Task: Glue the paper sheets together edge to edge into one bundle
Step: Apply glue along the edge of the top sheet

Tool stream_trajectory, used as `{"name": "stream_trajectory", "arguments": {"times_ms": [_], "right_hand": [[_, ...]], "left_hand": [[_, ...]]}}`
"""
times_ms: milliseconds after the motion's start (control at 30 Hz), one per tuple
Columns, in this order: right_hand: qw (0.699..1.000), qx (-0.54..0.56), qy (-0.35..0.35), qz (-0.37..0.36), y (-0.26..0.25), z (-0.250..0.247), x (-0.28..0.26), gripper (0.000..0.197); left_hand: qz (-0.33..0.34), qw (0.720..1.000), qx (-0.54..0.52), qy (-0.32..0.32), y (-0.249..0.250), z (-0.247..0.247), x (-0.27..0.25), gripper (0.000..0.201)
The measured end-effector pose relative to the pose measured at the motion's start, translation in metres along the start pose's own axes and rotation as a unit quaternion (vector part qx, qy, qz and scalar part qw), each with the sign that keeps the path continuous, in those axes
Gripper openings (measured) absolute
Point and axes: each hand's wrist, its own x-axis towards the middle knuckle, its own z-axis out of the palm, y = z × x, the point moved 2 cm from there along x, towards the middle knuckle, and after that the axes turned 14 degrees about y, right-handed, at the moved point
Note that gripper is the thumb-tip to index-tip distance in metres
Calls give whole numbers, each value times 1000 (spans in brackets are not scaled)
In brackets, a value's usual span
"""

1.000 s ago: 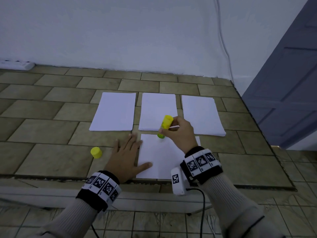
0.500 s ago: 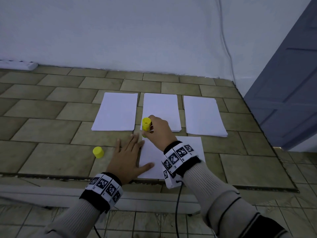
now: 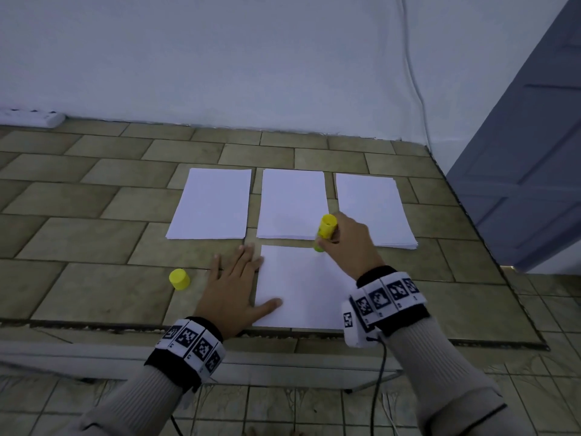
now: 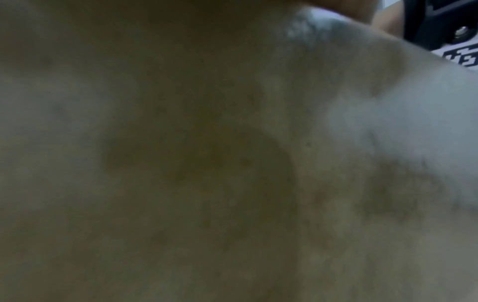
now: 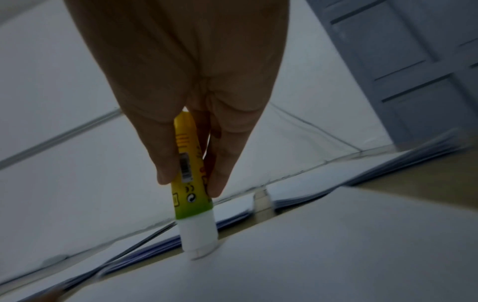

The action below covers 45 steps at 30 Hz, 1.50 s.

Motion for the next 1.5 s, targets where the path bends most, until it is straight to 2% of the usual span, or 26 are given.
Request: {"name": "stream_trajectory", "arguments": {"times_ms": [133,300,400,500,567,733,833,1167,1367,1500], "right_hand": [[999,-4,44,28,29,-29,-1,14],[995,-51,64,60,52,-54,1,19],[992,-68,82,63,51,-57,-1,19],[993,-16,100,56,37,-50,-7,19],[996,38,82,24,21,-39,-14,15],[992,102,-40,-61,-26,-2,-31,14],[987,98,-83,-97,-45,17,-36,14],[983,46,-135,-117,-56,42,-37,19],[984,75,-133,-94,-33,18,-36,12],[989,85,-97,-71,-3,-13,-36,15]], "left_hand": [[3,1000,-4,9,0,0,-1,115],[8,1000,7,-1,-1,2,0,115],[5,1000,-6,6,-2,3,-1,113],[5,1000,1,-9,-2,2,-1,119],[6,1000,5,-23,0,0,-1,125],[-5,999,12,-31,1,-1,0,128],[-9,1000,7,-26,2,-2,0,130],[5,1000,0,-16,0,1,0,122],[0,999,15,-30,2,-3,-1,128],[1,999,22,-32,1,-2,-1,130]]}}
